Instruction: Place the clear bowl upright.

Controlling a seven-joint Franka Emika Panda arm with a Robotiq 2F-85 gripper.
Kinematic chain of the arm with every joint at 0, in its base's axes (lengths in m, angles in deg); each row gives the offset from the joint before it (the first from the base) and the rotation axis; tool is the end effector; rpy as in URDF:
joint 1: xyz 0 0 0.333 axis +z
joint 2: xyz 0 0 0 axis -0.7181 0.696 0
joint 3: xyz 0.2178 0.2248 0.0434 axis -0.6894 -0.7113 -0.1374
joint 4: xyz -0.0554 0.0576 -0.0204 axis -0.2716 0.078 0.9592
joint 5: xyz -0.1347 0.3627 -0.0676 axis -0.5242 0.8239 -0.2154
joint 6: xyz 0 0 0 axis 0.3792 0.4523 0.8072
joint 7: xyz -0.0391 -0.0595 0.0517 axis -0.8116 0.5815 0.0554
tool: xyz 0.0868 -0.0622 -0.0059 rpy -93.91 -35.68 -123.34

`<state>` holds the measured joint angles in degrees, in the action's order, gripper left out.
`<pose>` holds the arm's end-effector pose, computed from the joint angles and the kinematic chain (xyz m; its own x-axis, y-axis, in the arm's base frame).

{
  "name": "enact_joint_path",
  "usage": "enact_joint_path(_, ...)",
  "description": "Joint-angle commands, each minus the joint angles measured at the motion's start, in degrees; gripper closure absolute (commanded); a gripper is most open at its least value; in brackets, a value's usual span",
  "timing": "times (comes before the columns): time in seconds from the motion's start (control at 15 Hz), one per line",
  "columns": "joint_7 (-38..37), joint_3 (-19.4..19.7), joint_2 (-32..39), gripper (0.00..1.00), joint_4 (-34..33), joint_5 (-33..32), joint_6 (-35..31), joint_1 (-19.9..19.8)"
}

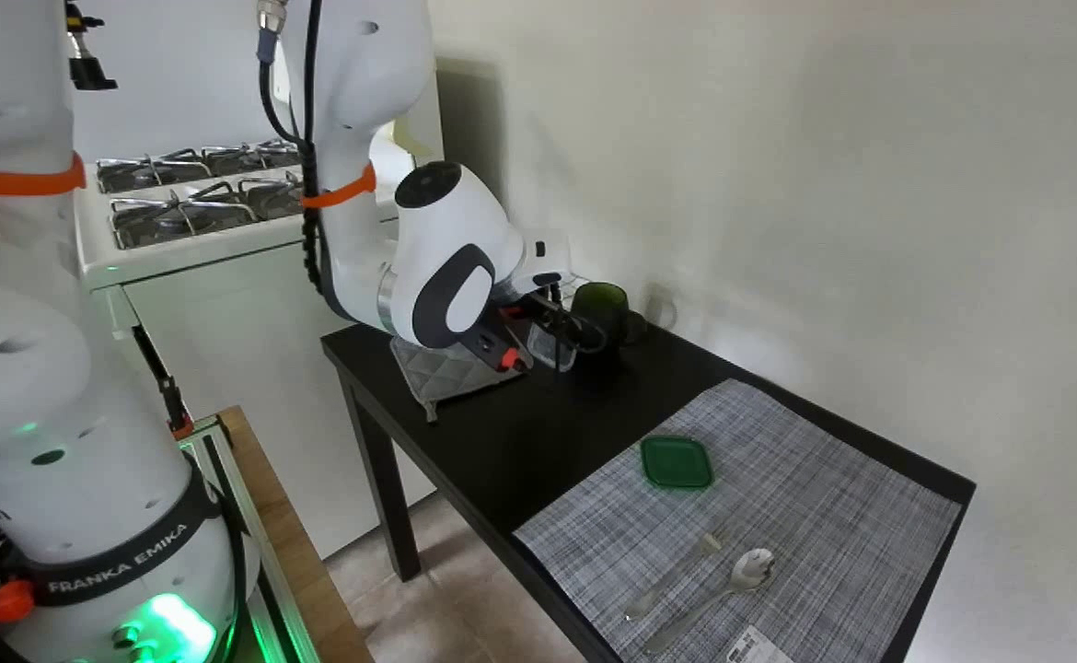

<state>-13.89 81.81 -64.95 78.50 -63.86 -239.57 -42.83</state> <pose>0.4216 0.0172 0.2060 0.7959 0.0098 0.6053 0.0799 -0.9928 -0.0889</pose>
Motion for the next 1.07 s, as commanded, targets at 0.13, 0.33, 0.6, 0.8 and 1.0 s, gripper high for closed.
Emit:
enact_joint_path(0.13, -0.20, -0.68, 5.36, 0.40, 0.00, -4.07, -7.05, -1.62)
enact_joint_path(0.33, 0.59, -0.34, 6.69, 0.40, 0.01, -6.83, -9.90, -1.74)
enact_joint_path(0.6, 1.35, -0.08, 8.15, 0.40, 0.00, -8.08, -14.09, -1.43)
enact_joint_path(0.8, 0.98, -1.10, 9.40, 0.40, 0.00, -8.47, -17.61, -0.85)
enact_joint_path(1.0, 0.86, -1.89, 10.76, 0.40, 0.01, -9.75, -18.85, -0.91)
